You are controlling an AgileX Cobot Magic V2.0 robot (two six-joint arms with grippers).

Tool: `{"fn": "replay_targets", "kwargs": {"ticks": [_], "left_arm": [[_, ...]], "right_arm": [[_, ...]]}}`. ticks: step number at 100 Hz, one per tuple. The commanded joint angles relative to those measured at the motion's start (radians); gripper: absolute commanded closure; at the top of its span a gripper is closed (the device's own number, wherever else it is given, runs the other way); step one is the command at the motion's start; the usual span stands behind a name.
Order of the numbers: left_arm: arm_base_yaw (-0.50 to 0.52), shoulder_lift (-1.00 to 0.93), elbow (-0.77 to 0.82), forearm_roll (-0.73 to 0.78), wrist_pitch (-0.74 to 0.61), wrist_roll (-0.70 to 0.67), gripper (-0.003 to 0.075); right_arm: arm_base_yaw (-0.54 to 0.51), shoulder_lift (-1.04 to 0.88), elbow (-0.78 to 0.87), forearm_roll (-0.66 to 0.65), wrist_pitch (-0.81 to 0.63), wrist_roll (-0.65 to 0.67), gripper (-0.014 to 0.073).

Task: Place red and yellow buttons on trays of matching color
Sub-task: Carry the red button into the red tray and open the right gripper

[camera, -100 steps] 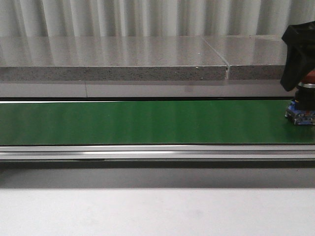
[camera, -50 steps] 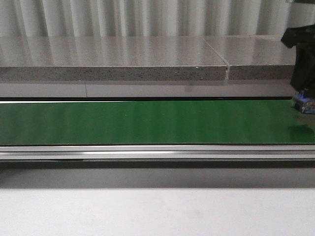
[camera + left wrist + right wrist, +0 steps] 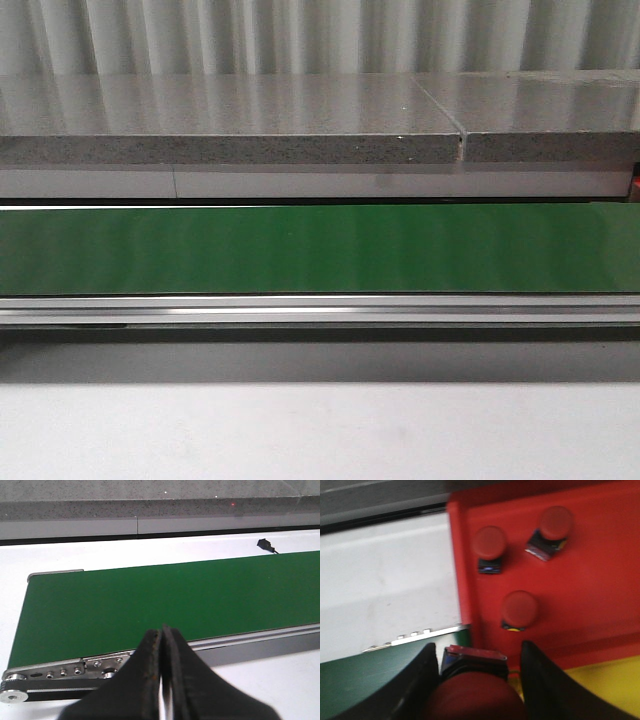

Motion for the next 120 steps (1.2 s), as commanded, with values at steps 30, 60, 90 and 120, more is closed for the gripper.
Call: {"fn": "replay_targets", "kwargs": {"ticks": [30,60,90,120], "left_arm": [[-0.007,0.005,-0.027,-0.008,-0.071,-0.006,0.0740],[-0.007,0.005,-0.027,-0.008,-0.071,-0.006,0.0740],[-0.007,0.005,-0.027,-0.008,-0.071,-0.006,0.0740],[-0.007,0.005,-0.027,-0.008,-0.071,-0.006,0.0740]], "right_arm": [[-0.177,0.119,-0.035,-0.002,-0.165,0.062,0.0492],[-0.173,0.249,-0.035,-0.002,-0.282,0.062,0.0492],[-0.164,0.318,-0.035,0.000,-0.362,0.062,0.0492],[-0.146,0.342,-0.035,0.000,-0.442,0.062,0.0492]]}}
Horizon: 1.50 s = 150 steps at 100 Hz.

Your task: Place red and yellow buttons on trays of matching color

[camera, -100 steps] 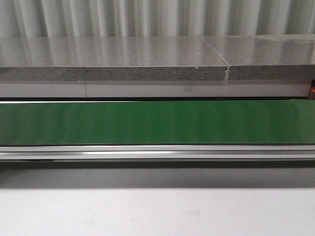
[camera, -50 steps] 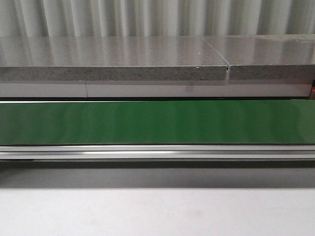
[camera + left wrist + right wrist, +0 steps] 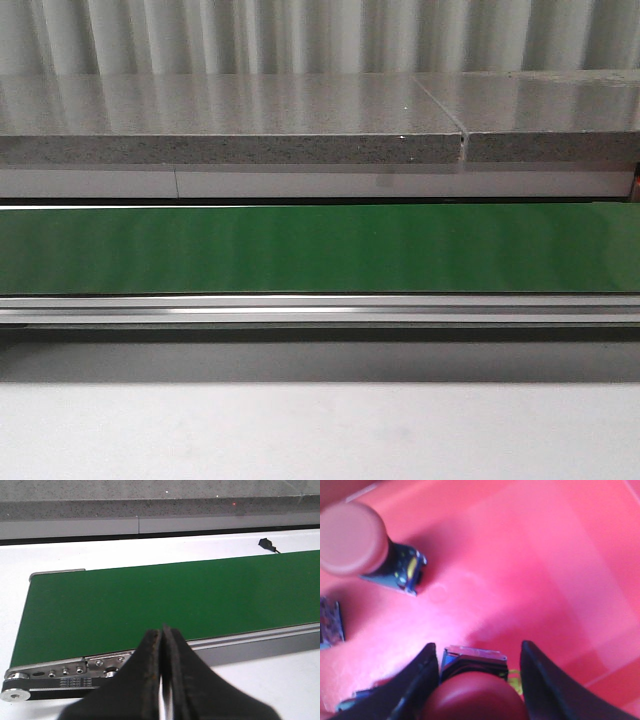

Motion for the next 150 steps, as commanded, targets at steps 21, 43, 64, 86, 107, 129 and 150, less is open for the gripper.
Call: {"fn": "replay_targets", "kwargs": {"ticks": [21,43,64,86,107,129,150], "left_arm": [[-0.007,0.005,-0.027,-0.011,-0.071,-0.006,0.0740],[-0.007,0.005,-0.027,-0.011,-0.071,-0.006,0.0740],[-0.007,0.005,-0.027,-0.011,-0.071,-0.006,0.0740],[-0.007,0.005,-0.027,-0.011,-0.071,-0.006,0.0740],[-0.007,0.005,-0.027,-0.011,-0.071,-0.006,0.0740],[-0.007,0.005,-0.027,-0.011,-0.071,-0.006,0.0740],[-0.007,0.005,-0.027,-0.011,-0.071,-0.006,0.0740]], "right_arm": [[0.008,0.001,-0.031,0.007,-0.065,0.002,0.0492],[0.008,0.003,-0.039,0.007,-0.048,0.002,0.0304],[0.008,-0.006,-0.097,0.007,0.022,0.002,0.0016],[0.011,-0.048,-0.189,0.010,0.133,0.002,0.0004],[0.060,-0.142,-0.205,0.022,0.185,0.001,0.0004],[0.212,-0.257,-0.197,0.022,0.218,-0.040,0.0004],[0.377,-0.380,-0.149,0.022,0.233,-0.084,0.0004]]}}
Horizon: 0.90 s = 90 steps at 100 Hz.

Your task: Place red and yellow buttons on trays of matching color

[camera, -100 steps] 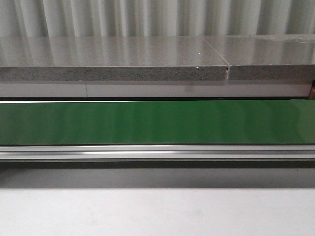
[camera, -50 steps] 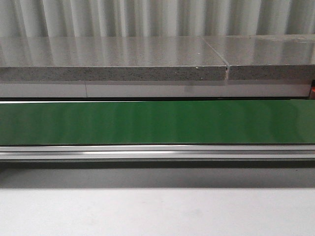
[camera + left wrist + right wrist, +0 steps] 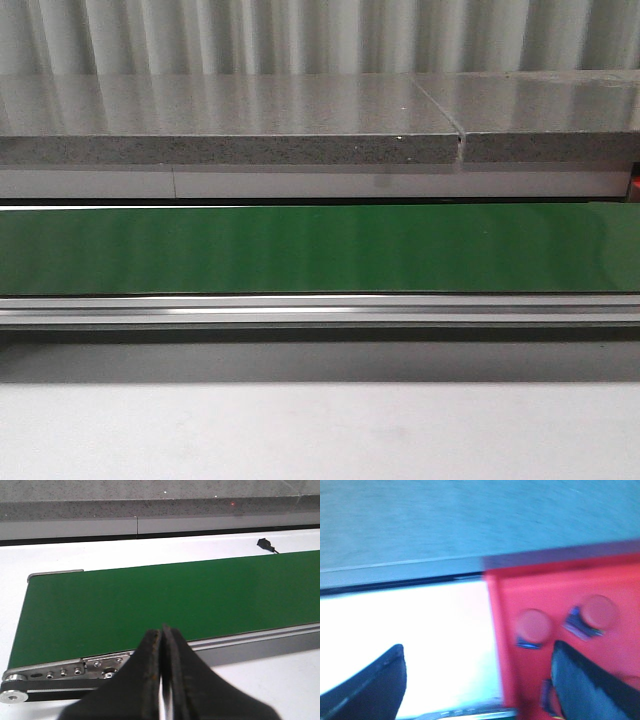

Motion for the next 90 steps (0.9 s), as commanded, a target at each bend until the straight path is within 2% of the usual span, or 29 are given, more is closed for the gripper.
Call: {"fn": "replay_targets", "kwargs": {"ticks": [1,32,52,90], "left_arm": [[-0.007,0.005,-0.027,-0.011,-0.071,-0.006,0.0740],[-0.007,0.005,-0.027,-0.011,-0.071,-0.006,0.0740],[-0.007,0.005,-0.027,-0.011,-0.071,-0.006,0.0740],[-0.007,0.005,-0.027,-0.011,-0.069,-0.006,0.0740]], "right_arm": [[0.052,-0.113,0.006,0.008,-0.032,-0.025,0.0004],[0.150,-0.400,0.290,0.007,-0.098,-0.048,0.0004],[0.153,-0.617,0.523,0.007,-0.157,-0.050,0.0013],[0.153,-1.060,0.886,0.007,-0.146,-0.057,0.0030]]}}
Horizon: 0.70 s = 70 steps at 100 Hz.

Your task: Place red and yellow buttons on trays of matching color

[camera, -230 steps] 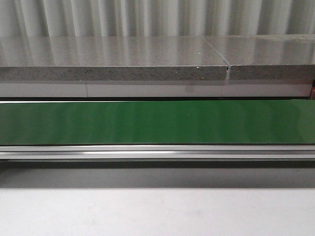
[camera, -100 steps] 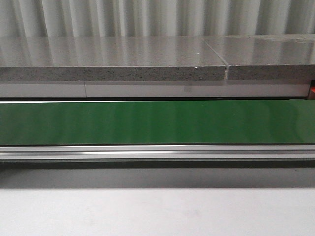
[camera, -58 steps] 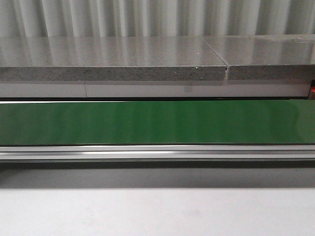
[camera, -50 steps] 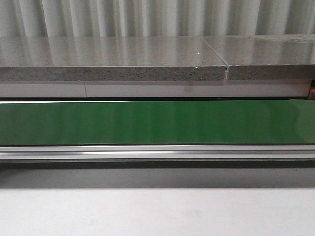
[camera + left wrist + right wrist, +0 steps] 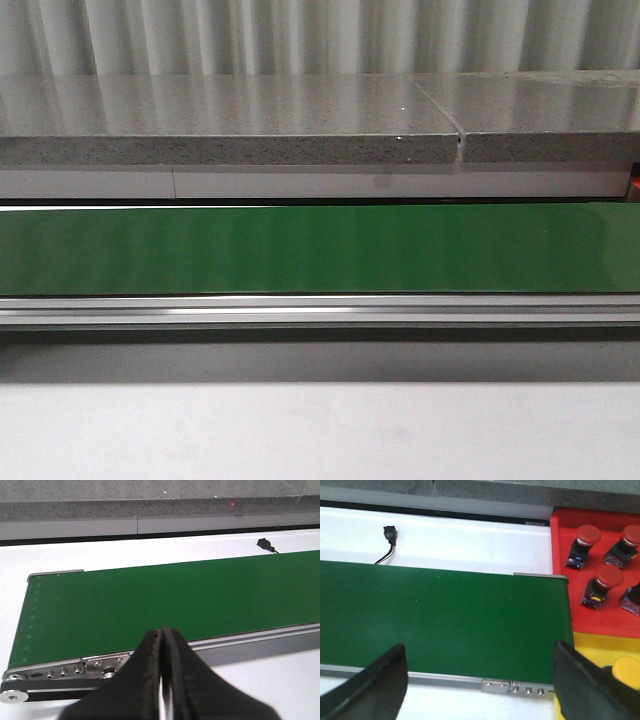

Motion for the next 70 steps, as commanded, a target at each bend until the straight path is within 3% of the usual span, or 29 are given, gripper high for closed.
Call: {"fn": "replay_targets", "kwargs": {"ticks": [1,11,42,70], "left_arm": [[-0.007,0.005,-0.027,-0.013,-0.069,-0.006,0.0740],[-0.007,0.005,-0.027,-0.013,-0.069,-0.006,0.0740],[-0.007,0.005,-0.027,-0.013,-0.069,-0.006,0.0740],[-0.007,0.005,-0.027,-0.013,-0.069,-0.006,0.0740]], "right_arm": [[0.001,-0.111,0.038,0.003,-0.057,-0.011,0.0034],[0.001,-0.218,0.099,0.003,-0.040,-0.011,0.0133],[0.001,-0.378,0.151,0.003,0.029,-0.011,0.0659],[0.001,-0.378,0.151,0.003,0.034,-0.011,0.0661]]}}
